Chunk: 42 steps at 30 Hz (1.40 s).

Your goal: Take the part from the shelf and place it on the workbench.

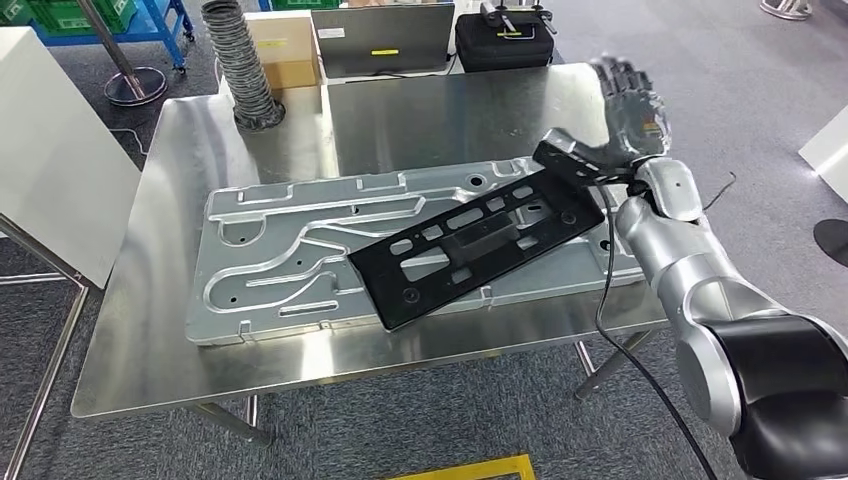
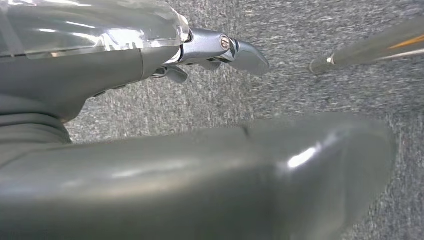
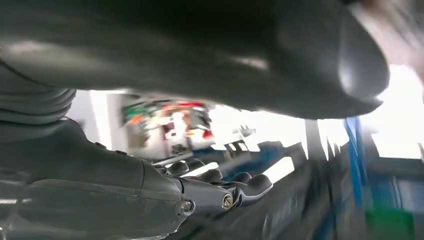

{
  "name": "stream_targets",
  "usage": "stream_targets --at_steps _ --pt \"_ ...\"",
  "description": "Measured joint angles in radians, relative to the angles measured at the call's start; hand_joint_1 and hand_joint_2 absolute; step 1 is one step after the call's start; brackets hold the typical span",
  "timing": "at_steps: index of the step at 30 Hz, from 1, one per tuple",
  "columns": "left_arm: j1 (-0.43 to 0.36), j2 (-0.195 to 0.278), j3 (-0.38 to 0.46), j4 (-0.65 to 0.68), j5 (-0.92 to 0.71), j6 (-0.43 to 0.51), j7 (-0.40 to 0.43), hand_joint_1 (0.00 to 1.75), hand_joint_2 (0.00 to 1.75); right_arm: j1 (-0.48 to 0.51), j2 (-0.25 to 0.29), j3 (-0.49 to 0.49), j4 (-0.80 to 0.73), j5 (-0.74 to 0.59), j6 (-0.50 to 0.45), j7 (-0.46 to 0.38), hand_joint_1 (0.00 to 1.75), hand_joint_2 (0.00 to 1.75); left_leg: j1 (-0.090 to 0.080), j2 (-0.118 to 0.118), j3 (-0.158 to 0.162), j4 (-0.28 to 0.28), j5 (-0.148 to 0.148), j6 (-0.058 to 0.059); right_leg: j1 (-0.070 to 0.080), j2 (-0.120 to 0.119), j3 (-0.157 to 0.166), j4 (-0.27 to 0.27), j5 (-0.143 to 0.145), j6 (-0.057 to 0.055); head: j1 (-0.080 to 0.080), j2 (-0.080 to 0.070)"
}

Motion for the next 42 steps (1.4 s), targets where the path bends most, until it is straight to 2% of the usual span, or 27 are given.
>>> stream_targets --at_steps 1,3,5,6,7,9,11,13,16,17,19,20,21,22,23,25,26,27,30,32,34,35,36,37,38,40,42 --pt "-0.005 0.000 0.000 0.000 -0.003 -0.001 0.000 0.00 0.00 0.024 -0.003 -0.050 -0.041 -0.118 -0.041 -0.099 0.00 0.00 0.002 -0.001 0.001 -0.003 0.003 0.006 -0.001 0.000 -0.009 0.024 -0.017 0.005 0.000 0.000" --pt "-0.016 -0.002 0.000 0.000 -0.008 -0.003 0.000 0.00 0.00 0.105 -0.005 -0.157 -0.180 -0.352 -0.060 -0.254 0.00 0.00 0.004 -0.006 0.001 -0.006 0.005 0.014 -0.004 0.001 -0.057 0.133 -0.078 0.014 0.000 0.000" --pt "-0.020 -0.006 0.000 0.000 -0.008 -0.007 0.000 0.00 0.00 0.230 -0.005 -0.238 -0.381 -0.538 -0.035 -0.316 0.00 0.00 0.004 -0.013 0.001 -0.006 0.005 0.016 -0.006 0.000 -0.117 0.259 -0.128 0.019 0.000 0.000" --pt "-0.020 -0.008 0.000 0.000 -0.006 -0.009 0.000 0.00 0.00 0.303 -0.004 -0.263 -0.495 -0.594 -0.024 -0.323 0.00 0.00 0.003 -0.016 0.002 -0.005 0.004 0.016 -0.006 0.000 -0.129 0.280 -0.128 0.018 0.000 0.000" --pt "-0.019 -0.010 0.000 0.000 -0.002 -0.012 -0.002 0.00 0.00 0.378 -0.003 -0.279 -0.610 -0.629 -0.019 -0.325 0.00 0.00 0.003 -0.018 0.002 -0.005 0.003 0.016 -0.006 0.000 -0.121 0.259 -0.110 0.016 0.000 0.000" --pt "-0.015 -0.015 0.003 0.000 0.014 -0.014 -0.005 0.00 0.00 0.539 0.000 -0.293 -0.849 -0.651 -0.031 -0.326 0.00 0.00 0.002 -0.020 0.006 -0.005 -0.001 0.013 -0.004 -0.001 -0.053 0.120 -0.045 0.007 0.000 0.000" --pt "-0.006 -0.022 0.009 0.000 0.034 -0.012 -0.005 0.00 0.00 0.700 0.001 -0.292 -1.070 -0.640 -0.068 -0.326 0.00 0.00 -0.001 -0.021 0.010 -0.004 -0.008 0.006 0.003 -0.003 0.005 0.007 -0.007 -0.003 0.000 0.000" --pt "0.005 -0.030 0.018 0.000 0.050 -0.008 -0.003 0.00 0.00 0.847 0.003 -0.287 -1.244 -0.603 -0.104 -0.326 0.00 0.00 -0.002 -0.022 0.014 -0.006 -0.013 -0.004 0.009 -0.002 0.017 -0.013 -0.006 -0.011 0.000 0.000" --pt "0.013 -0.040 0.035 0.000 0.066 0.000 0.002 0.00 0.00 1.029 0.015 -0.283 -1.436 -0.549 -0.119 -0.326 0.00 0.00 -0.003 -0.015 0.012 0.017 -0.040 -0.021 0.001 -0.001 0.027 -0.024 -0.005 -0.027 0.000 0.000" --pt "0.013 -0.044 0.039 0.000 0.070 0.002 0.003 0.00 0.00 1.074 0.021 -0.282 -1.485 -0.546 -0.119 -0.326 0.00 0.00 -0.003 -0.010 -0.002 0.056 -0.068 -0.025 -0.002 -0.002 0.030 -0.029 -0.003 -0.032 0.000 0.000" --pt "0.014 -0.050 0.048 0.000 0.075 0.007 0.006 0.00 0.00 1.154 0.034 -0.281 -1.554 -0.552 -0.119 -0.326 0.00 0.00 0.000 -0.004 -0.055 0.186 -0.142 -0.031 -0.001 -0.003 0.031 -0.029 -0.004 -0.038 0.000 0.000" --pt "0.014 -0.053 0.052 0.000 0.078 0.009 0.008 0.00 0.00 1.193 0.043 -0.281 -1.577 -0.557 -0.119 -0.326 0.00 0.00 0.001 -0.002 -0.080 0.245 -0.167 -0.034 -0.001 -0.003 0.031 -0.029 -0.005 -0.039 0.000 0.000" --pt "0.015 -0.056 0.057 0.000 0.079 0.011 0.010 0.00 0.00 1.233 0.055 -0.282 -1.592 -0.565 -0.119 -0.326 0.00 0.00 0.001 -0.001 -0.091 0.277 -0.176 -0.035 -0.001 -0.002 0.031 -0.028 -0.005 -0.039 0.000 0.000" --pt "0.016 -0.059 0.060 0.000 0.080 0.012 0.012 0.00 0.00 1.275 0.070 -0.283 -1.600 -0.579 -0.119 -0.326 0.00 0.00 0.002 0.000 -0.083 0.268 -0.163 -0.036 -0.001 -0.002 0.032 -0.027 -0.006 -0.038 0.000 0.000" --pt "0.017 -0.062 0.063 0.000 0.082 0.014 0.014 0.00 0.00 1.315 0.087 -0.285 -1.603 -0.597 -0.119 -0.326 0.00 0.00 0.002 0.000 -0.055 0.218 -0.135 -0.035 -0.001 -0.002 0.033 -0.025 -0.006 -0.037 0.000 0.000" --pt "0.017 -0.068 0.070 0.000 0.085 0.017 0.017 0.00 0.00 1.388 0.118 -0.291 -1.599 -0.639 -0.118 -0.326 0.00 0.00 0.001 -0.001 0.024 0.073 -0.076 -0.029 0.001 0.000 0.033 -0.019 -0.009 -0.032 0.000 0.000" --pt "0.016 -0.070 0.074 0.000 0.088 0.018 0.018 0.00 0.00 1.413 0.130 -0.294 -1.592 -0.656 -0.117 -0.325 0.00 0.00 0.000 -0.001 0.051 0.022 -0.060 -0.025 0.002 0.002 0.032 -0.015 -0.009 -0.028 0.000 0.000" --pt "0.016 -0.072 0.078 0.000 0.090 0.019 0.018 0.00 0.00 1.428 0.140 -0.301 -1.575 -0.670 -0.109 -0.325 0.00 0.00 -0.002 0.000 0.064 -0.005 -0.054 -0.020 0.003 0.004 0.031 -0.013 -0.008 -0.024 0.000 0.000" --pt "0.014 -0.080 0.086 0.000 0.096 0.022 0.017 0.00 0.00 1.440 0.183 -0.367 -1.446 -0.698 -0.058 -0.325 0.00 0.00 -0.001 0.002 0.063 -0.013 -0.042 -0.002 0.002 0.007 0.028 -0.011 -0.006 -0.006 0.000 0.000" --pt "0.014 -0.085 0.089 0.000 0.095 0.021 0.014 0.00 0.00 1.441 0.209 -0.423 -1.356 -0.703 -0.037 -0.325 0.00 0.00 0.001 0.005 0.054 -0.019 -0.028 0.013 -0.001 0.006 0.011 0.030 -0.051 0.007 0.000 0.000" --pt "0.016 -0.088 0.090 0.000 0.091 0.019 0.011 0.00 0.00 1.428 0.226 -0.476 -1.260 -0.698 -0.029 -0.325 0.00 0.00 0.000 0.008 0.039 -0.020 -0.015 0.020 -0.004 0.006 -0.031 0.145 -0.137 0.018 0.000 0.000" --pt "0.017 -0.088 0.090 0.000 0.089 0.017 0.009 0.00 0.00 1.416 0.235 -0.507 -1.196 -0.691 -0.023 -0.325 0.00 0.00 -0.001 0.010 0.029 -0.020 -0.009 0.021 -0.006 0.006 -0.050 0.207 -0.171 0.022 0.000 0.000" --pt "0.018 -0.089 0.090 0.000 0.087 0.015 0.006 0.00 0.00 1.402 0.244 -0.545 -1.121 -0.678 -0.018 -0.325 0.00 0.00 -0.002 0.011 0.020 -0.019 -0.003 0.021 -0.008 0.006 -0.058 0.250 -0.188 0.025 0.000 0.000" --pt "0.020 -0.091 0.091 0.000 0.086 0.014 0.004 0.00 0.00 1.387 0.251 -0.590 -1.032 -0.662 -0.016 -0.325 0.00 0.00 -0.003 0.011 0.010 -0.018 0.004 0.020 -0.010 0.006 -0.048 0.256 -0.184 0.026 0.000 0.000" --pt "0.022 -0.092 0.091 0.000 0.085 0.014 0.003 0.00 0.00 1.369 0.256 -0.634 -0.948 -0.647 -0.019 -0.325 0.00 0.00 -0.004 0.011 0.002 -0.017 0.010 0.019 -0.011 0.005 -0.018 0.224 -0.162 0.026 0.000 0.000" --pt "0.025 -0.098 0.092 0.000 0.082 0.015 0.002 0.00 0.00 1.327 0.260 -0.725 -0.767 -0.624 -0.032 -0.325 0.00 0.00 -0.005 0.011 -0.011 -0.015 0.022 0.012 -0.010 0.004 0.085 0.079 -0.116 0.017 0.000 0.000" --pt "0.025 -0.105 0.095 0.000 0.081 0.018 0.001 0.00 0.00 1.284 0.261 -0.799 -0.601 -0.608 -0.047 -0.324 0.00 0.00 -0.006 0.013 -0.016 -0.014 0.034 0.001 -0.004 0.003 0.153 -0.030 -0.098 0.005 0.000 0.000"
